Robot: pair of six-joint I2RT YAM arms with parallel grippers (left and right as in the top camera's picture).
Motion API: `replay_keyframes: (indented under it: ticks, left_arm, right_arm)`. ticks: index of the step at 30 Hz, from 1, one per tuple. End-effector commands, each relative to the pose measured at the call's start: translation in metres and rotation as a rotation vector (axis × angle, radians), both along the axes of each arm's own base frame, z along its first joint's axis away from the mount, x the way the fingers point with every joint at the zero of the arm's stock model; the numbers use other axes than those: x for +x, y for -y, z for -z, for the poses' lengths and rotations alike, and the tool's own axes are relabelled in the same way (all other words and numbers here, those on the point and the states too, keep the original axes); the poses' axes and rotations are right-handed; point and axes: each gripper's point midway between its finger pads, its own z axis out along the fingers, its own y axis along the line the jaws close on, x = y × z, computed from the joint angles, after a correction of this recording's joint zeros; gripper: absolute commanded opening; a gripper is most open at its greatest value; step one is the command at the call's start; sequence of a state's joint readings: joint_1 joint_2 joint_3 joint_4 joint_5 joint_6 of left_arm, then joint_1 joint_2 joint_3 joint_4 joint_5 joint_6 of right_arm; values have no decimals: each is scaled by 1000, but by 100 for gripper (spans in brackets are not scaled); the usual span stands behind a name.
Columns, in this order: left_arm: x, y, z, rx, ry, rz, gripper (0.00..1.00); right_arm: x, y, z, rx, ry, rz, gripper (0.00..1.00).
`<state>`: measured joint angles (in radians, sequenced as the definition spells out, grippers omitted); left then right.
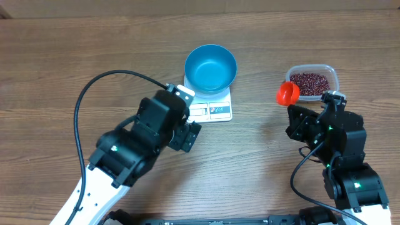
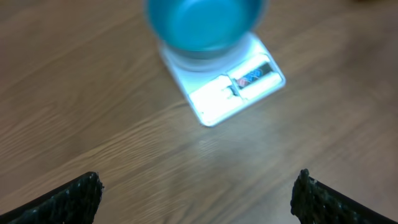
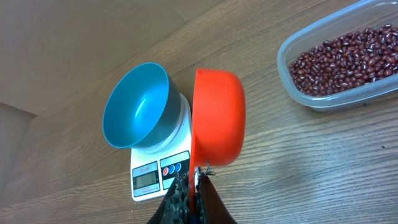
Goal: Scoop item into bowl and weigh 150g on scale
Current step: 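Retract the left gripper from the scale and hold the scoop near the bean tub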
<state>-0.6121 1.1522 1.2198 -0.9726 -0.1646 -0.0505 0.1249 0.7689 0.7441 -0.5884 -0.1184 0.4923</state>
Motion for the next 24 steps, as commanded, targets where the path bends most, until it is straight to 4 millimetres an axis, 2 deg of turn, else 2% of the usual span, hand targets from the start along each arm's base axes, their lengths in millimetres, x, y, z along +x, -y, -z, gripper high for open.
replay_keyframes:
  ticks: [1,7,13,24]
  left_arm:
    - [-4,19,-24,-116,-1,237,100]
    - [9,-5,-29,-199,-16,173,100]
    - [9,-6,-28,-170,-5,209,100]
    - [8,-11,-25,-107,6,234,100]
  right_arm:
    - [1,3,-6,-14,19,8,4]
    - [-1,3,-2,-17,0,8,4]
    - [-7,4,7,-37,-41,-2,4]
    - [-10,4,11,-39,-59,-3,4]
